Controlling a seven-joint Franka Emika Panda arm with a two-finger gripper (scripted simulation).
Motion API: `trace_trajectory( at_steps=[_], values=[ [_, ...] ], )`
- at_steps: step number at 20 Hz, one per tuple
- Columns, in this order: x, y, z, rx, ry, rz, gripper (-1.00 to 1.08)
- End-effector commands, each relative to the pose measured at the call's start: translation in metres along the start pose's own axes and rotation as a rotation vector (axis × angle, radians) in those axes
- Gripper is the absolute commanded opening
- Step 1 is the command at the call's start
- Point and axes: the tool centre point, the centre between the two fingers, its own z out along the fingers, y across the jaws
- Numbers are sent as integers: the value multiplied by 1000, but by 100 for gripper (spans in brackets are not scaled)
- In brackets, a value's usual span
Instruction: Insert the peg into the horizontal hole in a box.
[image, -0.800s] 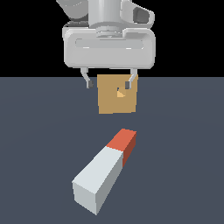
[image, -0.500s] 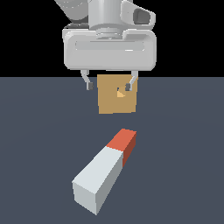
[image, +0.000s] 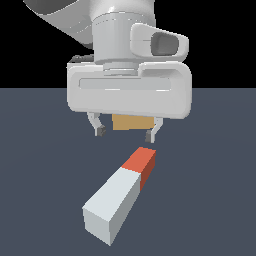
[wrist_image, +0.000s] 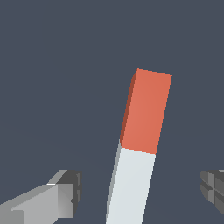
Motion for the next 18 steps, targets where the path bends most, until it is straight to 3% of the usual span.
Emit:
trace_trajectory(
  at_steps=[1,8,18],
  values=[
    [-21,3,17,-4,0,78,100],
    [-50,4,43,-9,2,190,100],
    [-51,3,60,-7,2,192,100]
  ],
)
